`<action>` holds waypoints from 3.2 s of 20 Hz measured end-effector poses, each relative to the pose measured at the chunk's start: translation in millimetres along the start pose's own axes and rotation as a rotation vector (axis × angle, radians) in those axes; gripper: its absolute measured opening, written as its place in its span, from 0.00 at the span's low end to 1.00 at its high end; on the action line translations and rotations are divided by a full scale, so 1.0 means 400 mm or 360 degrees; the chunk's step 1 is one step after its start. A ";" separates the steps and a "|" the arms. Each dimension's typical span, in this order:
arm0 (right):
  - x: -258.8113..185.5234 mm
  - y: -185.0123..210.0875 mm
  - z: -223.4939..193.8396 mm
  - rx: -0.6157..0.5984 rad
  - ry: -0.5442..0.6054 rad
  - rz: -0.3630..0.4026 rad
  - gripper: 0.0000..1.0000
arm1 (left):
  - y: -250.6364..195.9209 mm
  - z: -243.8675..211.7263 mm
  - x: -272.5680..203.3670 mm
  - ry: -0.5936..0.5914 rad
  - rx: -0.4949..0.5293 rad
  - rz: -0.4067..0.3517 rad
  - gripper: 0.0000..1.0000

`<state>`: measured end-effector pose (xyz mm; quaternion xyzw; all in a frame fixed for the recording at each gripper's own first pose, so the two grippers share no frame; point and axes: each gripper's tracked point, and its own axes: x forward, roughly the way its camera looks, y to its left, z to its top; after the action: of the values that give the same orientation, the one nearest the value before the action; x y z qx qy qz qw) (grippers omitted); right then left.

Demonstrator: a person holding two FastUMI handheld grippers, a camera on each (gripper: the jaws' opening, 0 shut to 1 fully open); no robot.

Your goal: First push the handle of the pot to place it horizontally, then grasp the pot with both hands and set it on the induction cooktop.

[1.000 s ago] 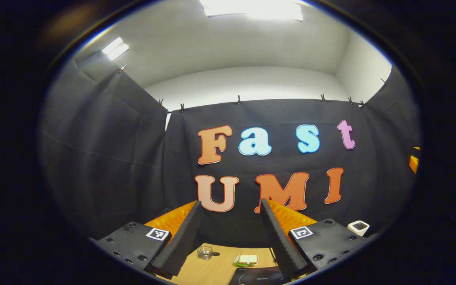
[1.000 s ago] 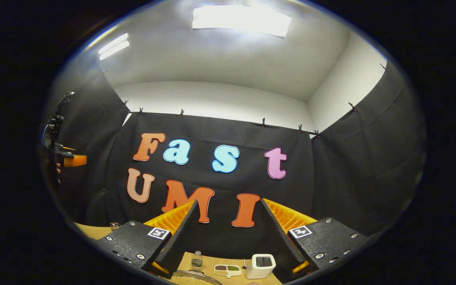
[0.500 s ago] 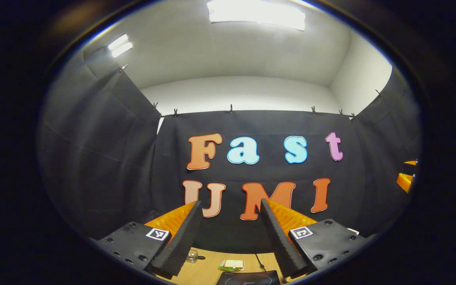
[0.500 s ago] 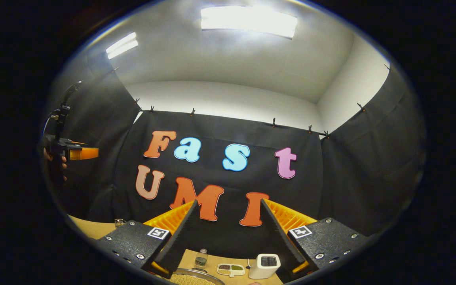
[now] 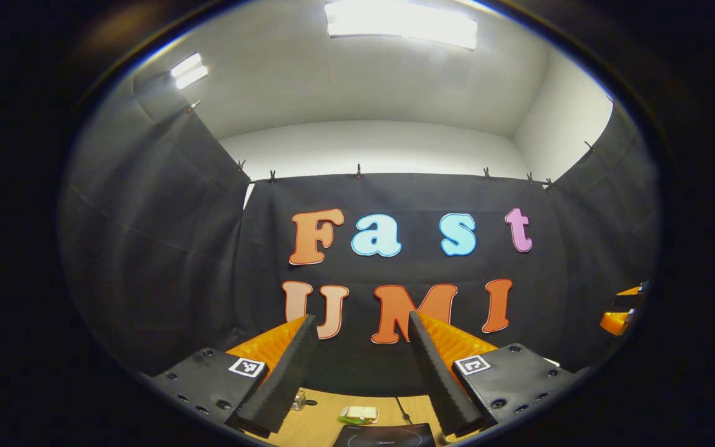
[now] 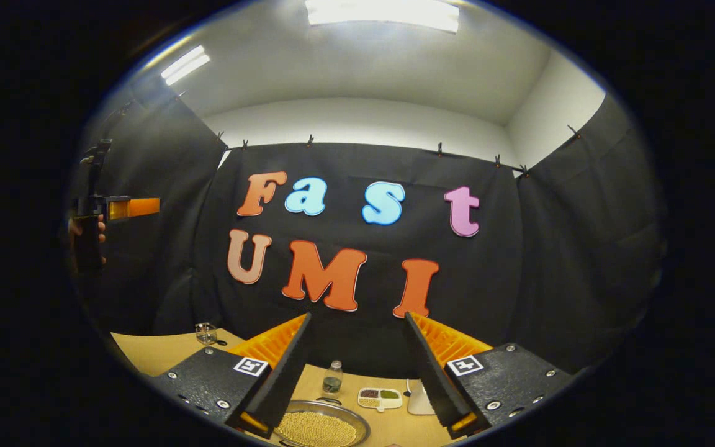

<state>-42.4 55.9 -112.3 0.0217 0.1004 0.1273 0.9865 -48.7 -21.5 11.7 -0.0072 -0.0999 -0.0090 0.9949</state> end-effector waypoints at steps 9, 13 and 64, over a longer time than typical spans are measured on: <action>-0.015 0.104 -0.326 0.0049 0.0519 0.0235 0.59 | -0.005 0.014 -0.031 -0.0096 0.0047 0.0039 0.93; -0.042 0.173 -0.481 0.0051 0.0759 0.0350 0.39 | 0.009 -0.016 -0.029 -0.0050 0.0054 0.0049 0.97; -0.214 0.276 -1.081 0.0705 0.2117 0.0437 0.00 | 0.063 -0.330 0.043 0.0372 0.0121 0.0113 0.97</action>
<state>-238.9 148.3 -511.7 0.1518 0.7007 0.2133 0.6637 -5.1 1.5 -114.7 0.0281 0.0169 0.0293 0.9990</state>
